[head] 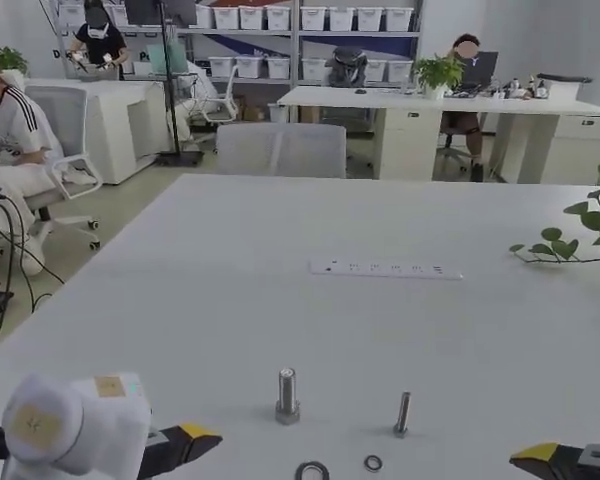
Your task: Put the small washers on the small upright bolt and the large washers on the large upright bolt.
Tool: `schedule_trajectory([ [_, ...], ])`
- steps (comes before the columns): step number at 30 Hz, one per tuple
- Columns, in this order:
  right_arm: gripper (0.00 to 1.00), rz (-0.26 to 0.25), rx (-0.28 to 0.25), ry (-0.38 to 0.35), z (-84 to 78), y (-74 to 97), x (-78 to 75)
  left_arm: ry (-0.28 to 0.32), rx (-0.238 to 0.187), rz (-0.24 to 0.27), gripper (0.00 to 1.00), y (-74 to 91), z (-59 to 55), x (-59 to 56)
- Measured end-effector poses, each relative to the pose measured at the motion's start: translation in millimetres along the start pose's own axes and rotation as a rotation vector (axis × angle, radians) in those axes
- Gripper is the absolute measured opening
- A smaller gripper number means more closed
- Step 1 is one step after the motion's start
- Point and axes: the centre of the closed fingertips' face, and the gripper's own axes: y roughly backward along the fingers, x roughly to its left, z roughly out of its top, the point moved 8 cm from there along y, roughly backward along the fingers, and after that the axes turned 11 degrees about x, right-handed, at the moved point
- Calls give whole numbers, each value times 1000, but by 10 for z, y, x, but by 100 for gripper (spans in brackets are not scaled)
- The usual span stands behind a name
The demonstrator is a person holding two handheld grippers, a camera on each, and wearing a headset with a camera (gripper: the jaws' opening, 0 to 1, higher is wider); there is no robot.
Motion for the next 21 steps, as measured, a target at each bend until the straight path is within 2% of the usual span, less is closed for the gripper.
schedule_trajectory([
  [21, 90, 23, 35, 43, 56, -31, -38, 13, -23, 13, 100, 15, 7, 5],
])
